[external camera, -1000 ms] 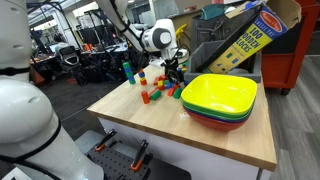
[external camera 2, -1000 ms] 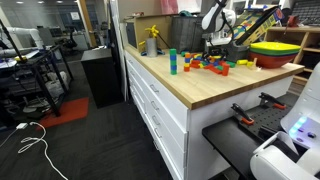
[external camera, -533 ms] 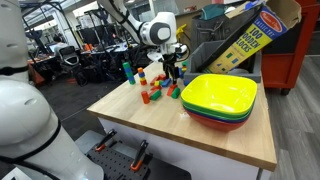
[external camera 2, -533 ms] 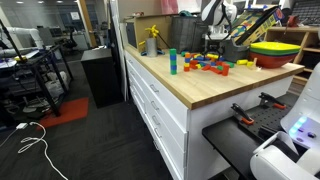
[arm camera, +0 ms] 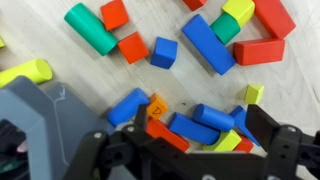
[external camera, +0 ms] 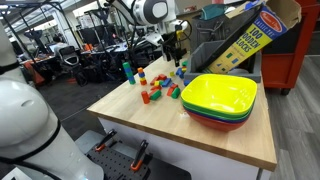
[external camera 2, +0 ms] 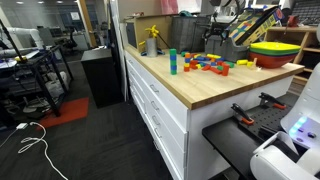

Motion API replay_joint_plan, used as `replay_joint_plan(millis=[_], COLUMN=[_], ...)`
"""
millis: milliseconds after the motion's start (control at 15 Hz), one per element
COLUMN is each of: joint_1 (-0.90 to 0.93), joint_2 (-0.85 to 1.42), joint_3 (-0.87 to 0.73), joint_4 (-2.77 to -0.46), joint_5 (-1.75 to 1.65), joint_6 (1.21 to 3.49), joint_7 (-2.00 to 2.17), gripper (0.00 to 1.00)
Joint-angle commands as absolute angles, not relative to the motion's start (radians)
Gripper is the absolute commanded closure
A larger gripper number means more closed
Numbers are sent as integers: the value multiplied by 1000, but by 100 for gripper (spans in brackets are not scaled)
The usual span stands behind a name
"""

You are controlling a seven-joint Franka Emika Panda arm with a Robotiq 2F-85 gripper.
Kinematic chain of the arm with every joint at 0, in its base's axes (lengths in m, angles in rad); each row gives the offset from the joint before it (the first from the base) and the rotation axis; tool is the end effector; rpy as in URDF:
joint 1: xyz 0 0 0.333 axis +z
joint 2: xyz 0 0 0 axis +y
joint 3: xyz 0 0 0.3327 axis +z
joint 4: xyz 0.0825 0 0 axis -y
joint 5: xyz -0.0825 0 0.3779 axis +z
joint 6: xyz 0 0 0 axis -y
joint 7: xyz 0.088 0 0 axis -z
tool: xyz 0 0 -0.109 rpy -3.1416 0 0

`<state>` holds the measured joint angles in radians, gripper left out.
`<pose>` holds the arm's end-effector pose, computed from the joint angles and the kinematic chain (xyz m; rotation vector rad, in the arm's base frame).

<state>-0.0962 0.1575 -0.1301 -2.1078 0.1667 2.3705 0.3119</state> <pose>0.5620 -0.1255 0.3719 -2.8728 0.9663 -0.1560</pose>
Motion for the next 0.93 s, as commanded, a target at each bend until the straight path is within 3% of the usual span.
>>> replay_joint_plan(millis=[0, 467, 867], joint_1=[-116, -126, -110], joint_2=[98, 137, 203], joint_3=[-129, -116, -125], joint_4=[-2173, -2179, -2124], joint_5=[168, 139, -62], joint_6=[2363, 2311, 2311], joint_7=[202, -118, -100], gripper=[0, 0, 0])
